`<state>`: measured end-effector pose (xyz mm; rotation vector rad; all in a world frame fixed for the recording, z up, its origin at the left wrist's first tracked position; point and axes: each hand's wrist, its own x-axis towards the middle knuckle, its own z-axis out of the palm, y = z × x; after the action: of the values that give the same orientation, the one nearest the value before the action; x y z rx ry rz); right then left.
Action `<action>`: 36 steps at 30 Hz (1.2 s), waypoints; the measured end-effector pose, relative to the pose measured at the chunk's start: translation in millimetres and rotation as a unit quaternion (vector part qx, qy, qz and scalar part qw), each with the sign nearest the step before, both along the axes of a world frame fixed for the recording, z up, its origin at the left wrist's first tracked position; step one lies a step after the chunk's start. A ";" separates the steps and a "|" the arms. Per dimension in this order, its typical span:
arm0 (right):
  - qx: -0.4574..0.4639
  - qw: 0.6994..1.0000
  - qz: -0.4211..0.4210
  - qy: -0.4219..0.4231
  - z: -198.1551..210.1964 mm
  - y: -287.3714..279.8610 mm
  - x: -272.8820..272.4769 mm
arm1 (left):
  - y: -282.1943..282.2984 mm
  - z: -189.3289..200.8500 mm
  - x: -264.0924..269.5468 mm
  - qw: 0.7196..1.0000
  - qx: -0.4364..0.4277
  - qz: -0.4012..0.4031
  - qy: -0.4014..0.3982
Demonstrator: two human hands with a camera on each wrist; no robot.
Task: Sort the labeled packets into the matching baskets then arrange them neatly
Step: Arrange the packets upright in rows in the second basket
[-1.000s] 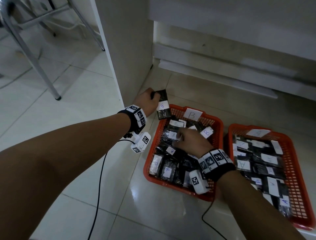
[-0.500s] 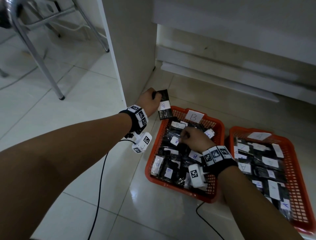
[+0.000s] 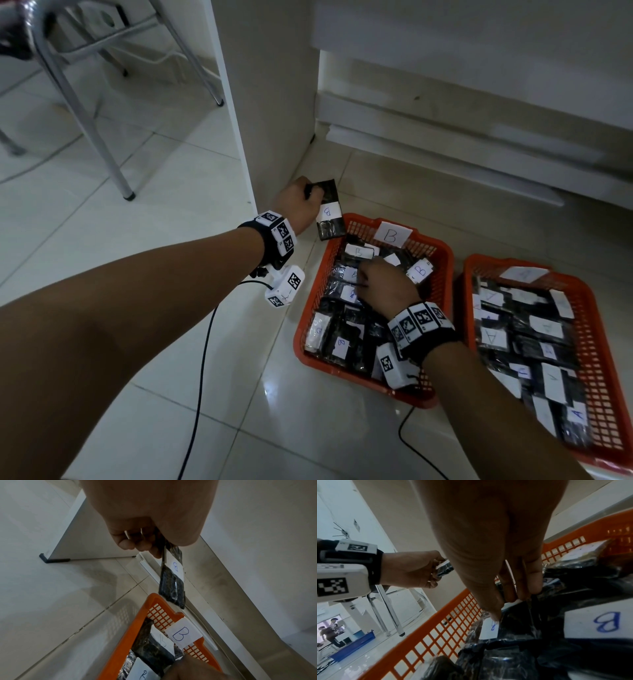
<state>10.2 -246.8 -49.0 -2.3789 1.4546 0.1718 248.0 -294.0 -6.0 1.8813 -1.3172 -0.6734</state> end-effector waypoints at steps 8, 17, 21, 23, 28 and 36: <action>-0.016 0.999 -0.024 -0.032 9.6 -2.9 2.8 | -0.4 -2.9 2.1 1.000 0.000 -0.004 0.007; -0.049 0.998 0.011 -0.022 7.8 -45.9 7.3 | 0.5 -11.3 9.2 1.000 0.007 0.002 -0.016; -0.026 0.996 -0.002 -0.080 7.3 -50.8 1.9 | 0.2 -13.3 13.1 1.000 0.005 0.006 -0.015; -0.017 0.992 -0.023 -0.122 11.7 -49.9 -6.7 | -0.4 -14.2 13.9 1.000 0.004 0.007 -0.016; 0.047 0.978 -0.062 -0.196 34.3 -33.2 -41.7 | -8.2 -18.3 5.0 1.000 0.000 0.001 -0.009; 0.147 0.974 -0.013 -0.169 42.3 8.0 -82.7 | -21.3 -12.0 -34.0 0.999 0.001 -0.035 -0.006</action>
<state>-72.5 -238.8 -6.7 -2.0306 1.2067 -0.0248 213.9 -315.3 -18.0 1.8512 -1.3948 -0.7010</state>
